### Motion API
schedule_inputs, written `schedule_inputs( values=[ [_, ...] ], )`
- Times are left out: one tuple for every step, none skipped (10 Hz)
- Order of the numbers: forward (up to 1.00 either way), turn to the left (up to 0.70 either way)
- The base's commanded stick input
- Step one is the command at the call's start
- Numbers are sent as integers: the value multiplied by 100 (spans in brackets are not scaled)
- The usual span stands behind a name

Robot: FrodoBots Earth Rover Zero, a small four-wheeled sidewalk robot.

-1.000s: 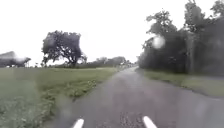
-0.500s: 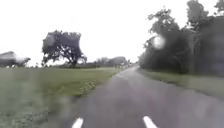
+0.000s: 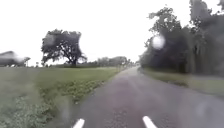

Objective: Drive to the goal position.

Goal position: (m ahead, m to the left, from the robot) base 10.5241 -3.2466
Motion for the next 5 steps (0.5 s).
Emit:
schedule_inputs(
  values=[
    [70,0],
    [70,0],
    [70,0],
    [70,0],
    [70,0]
  ],
)
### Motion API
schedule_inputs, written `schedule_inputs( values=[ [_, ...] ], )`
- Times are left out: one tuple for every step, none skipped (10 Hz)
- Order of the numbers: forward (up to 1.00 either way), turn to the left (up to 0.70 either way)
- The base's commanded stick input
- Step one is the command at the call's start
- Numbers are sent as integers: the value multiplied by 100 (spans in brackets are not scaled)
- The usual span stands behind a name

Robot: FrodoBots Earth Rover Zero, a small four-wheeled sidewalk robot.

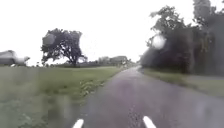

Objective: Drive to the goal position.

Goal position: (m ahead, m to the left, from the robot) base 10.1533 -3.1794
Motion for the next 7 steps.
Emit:
schedule_inputs(
  values=[
    [70,0],
    [70,0],
    [70,0],
    [70,0],
    [70,0],
    [70,0],
    [70,0]
  ],
)
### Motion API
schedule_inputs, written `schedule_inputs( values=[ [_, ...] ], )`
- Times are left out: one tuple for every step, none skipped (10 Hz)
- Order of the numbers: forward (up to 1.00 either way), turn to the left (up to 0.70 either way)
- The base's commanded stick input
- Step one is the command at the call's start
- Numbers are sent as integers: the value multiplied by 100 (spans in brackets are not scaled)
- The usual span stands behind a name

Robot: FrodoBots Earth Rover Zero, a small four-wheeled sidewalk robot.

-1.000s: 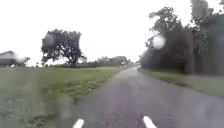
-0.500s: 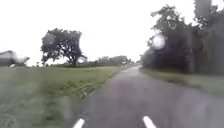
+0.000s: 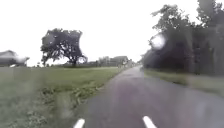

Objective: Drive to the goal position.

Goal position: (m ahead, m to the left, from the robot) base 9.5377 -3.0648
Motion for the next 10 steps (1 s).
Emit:
schedule_inputs(
  values=[
    [70,0],
    [70,0],
    [70,0],
    [70,0],
    [70,0],
    [70,0],
    [70,0],
    [70,0],
    [70,0],
    [70,0]
  ],
)
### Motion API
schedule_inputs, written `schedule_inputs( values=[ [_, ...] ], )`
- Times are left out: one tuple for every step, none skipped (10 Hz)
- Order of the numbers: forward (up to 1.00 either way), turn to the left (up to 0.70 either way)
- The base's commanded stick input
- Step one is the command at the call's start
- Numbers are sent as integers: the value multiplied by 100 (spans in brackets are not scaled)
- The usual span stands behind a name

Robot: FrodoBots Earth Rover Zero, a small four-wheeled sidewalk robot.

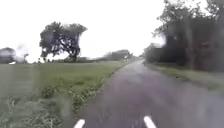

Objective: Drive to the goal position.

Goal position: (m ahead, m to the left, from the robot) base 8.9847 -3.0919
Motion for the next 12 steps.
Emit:
schedule_inputs(
  values=[
    [70,0],
    [70,0],
    [70,0],
    [70,0],
    [70,0],
    [70,0],
    [70,0],
    [70,0],
    [70,0],
    [70,-21],
    [70,-29],
    [70,-29]
  ],
)
